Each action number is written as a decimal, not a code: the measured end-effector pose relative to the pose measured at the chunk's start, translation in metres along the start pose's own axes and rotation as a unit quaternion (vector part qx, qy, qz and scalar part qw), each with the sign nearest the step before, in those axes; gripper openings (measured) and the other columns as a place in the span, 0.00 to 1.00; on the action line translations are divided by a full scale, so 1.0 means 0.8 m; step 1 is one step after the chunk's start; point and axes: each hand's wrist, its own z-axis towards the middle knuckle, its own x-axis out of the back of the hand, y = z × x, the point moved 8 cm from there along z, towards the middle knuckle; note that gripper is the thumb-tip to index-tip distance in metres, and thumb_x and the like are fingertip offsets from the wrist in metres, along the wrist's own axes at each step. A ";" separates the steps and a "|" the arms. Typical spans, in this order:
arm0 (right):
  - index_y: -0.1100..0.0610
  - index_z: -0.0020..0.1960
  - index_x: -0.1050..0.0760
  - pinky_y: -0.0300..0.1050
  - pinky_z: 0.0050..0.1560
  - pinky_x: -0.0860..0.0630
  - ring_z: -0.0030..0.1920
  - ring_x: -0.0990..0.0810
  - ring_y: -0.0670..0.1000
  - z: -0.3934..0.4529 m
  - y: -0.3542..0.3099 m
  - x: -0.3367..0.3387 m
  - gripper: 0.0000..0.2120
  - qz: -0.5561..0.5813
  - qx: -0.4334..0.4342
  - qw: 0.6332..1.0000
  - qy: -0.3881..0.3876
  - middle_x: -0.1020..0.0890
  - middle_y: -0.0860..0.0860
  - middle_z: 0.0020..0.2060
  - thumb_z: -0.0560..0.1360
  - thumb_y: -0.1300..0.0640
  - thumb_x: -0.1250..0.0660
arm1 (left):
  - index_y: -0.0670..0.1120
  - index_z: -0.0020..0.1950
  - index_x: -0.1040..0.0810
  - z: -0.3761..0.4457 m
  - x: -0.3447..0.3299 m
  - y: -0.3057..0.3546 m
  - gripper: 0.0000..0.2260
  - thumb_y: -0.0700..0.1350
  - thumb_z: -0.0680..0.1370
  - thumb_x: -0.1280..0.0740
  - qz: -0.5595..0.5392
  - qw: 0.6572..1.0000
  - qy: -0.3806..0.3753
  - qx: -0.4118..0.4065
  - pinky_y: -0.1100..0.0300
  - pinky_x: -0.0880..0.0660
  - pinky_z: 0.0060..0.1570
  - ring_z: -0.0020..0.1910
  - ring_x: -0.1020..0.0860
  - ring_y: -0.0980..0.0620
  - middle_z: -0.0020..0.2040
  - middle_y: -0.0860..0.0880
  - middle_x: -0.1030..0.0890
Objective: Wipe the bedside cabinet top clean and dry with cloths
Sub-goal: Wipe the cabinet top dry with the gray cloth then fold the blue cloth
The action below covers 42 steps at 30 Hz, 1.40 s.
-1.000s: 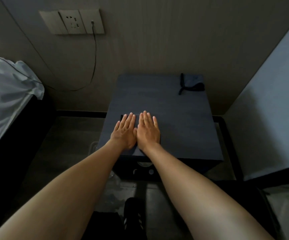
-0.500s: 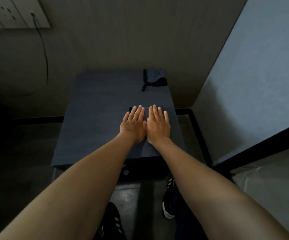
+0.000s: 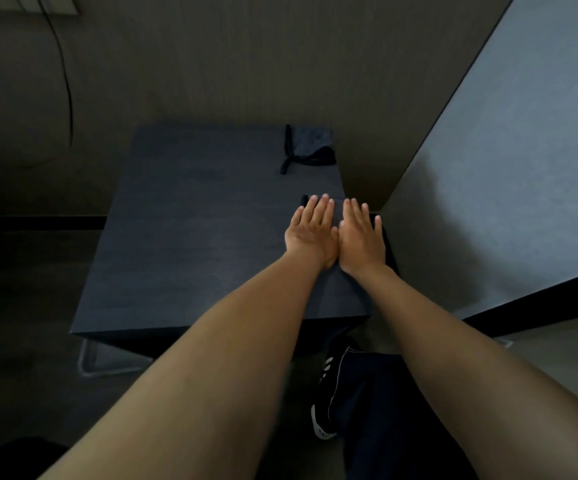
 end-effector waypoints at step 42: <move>0.57 0.81 0.54 0.55 0.77 0.65 0.80 0.59 0.52 0.034 -0.444 -0.072 0.29 -0.009 0.185 0.983 -0.017 0.53 0.52 0.81 0.84 0.48 0.53 | 0.47 0.81 0.58 -0.109 0.045 -0.432 0.25 0.50 0.85 0.56 -0.064 0.981 0.069 0.172 0.50 0.57 0.77 0.79 0.59 0.51 0.81 0.51 0.59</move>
